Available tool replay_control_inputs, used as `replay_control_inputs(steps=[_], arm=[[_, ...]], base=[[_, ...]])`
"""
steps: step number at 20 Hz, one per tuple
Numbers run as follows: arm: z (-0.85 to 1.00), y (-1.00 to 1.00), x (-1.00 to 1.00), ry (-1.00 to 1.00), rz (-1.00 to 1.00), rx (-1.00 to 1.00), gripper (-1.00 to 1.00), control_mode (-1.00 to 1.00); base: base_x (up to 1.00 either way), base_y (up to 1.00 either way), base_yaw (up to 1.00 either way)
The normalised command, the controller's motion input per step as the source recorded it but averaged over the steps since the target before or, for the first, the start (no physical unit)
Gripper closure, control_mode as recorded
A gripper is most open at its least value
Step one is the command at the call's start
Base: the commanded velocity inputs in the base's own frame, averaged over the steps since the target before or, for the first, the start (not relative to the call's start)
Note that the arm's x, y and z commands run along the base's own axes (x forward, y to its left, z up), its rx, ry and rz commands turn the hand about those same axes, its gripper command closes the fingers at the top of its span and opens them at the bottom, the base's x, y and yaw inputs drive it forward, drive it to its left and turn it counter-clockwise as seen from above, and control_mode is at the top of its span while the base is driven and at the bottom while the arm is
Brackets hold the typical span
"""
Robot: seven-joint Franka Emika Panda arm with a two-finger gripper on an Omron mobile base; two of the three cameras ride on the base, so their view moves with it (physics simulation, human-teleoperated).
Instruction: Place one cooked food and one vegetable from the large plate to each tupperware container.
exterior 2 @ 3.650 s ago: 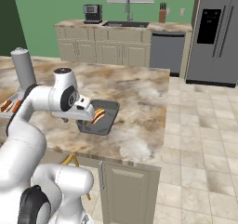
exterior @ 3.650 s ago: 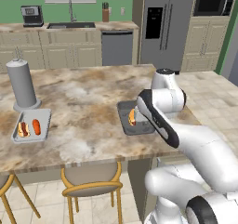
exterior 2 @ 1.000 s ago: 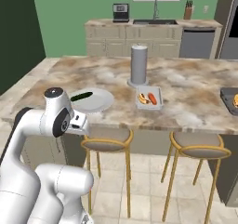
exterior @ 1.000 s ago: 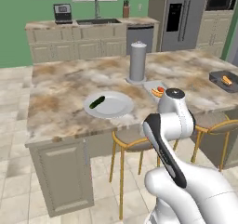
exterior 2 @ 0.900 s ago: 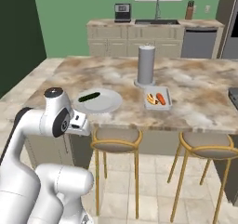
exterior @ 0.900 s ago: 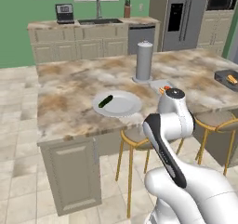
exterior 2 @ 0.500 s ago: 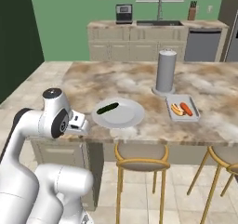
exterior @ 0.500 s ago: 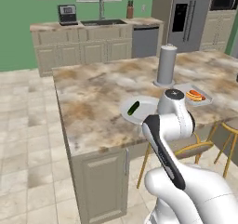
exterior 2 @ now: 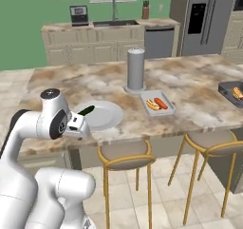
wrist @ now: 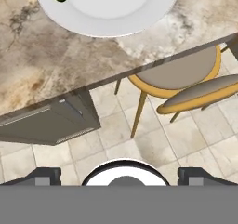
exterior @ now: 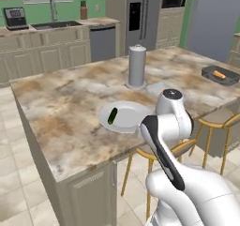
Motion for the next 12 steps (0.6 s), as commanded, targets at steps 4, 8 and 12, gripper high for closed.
replay_control_inputs(steps=[4, 8, 12], arm=[[0.00, 0.00, 0.00, 0.00, 0.00, 0.00, -1.00, 1.00], [0.00, 0.00, 0.00, 0.00, 0.00, 0.00, -1.00, 1.00], [0.00, 0.00, 0.00, 0.00, 0.00, 0.00, -1.00, 1.00]], base=[[0.00, 0.50, -0.19], [0.25, 0.49, -0.03], [0.55, 0.46, 0.00]])
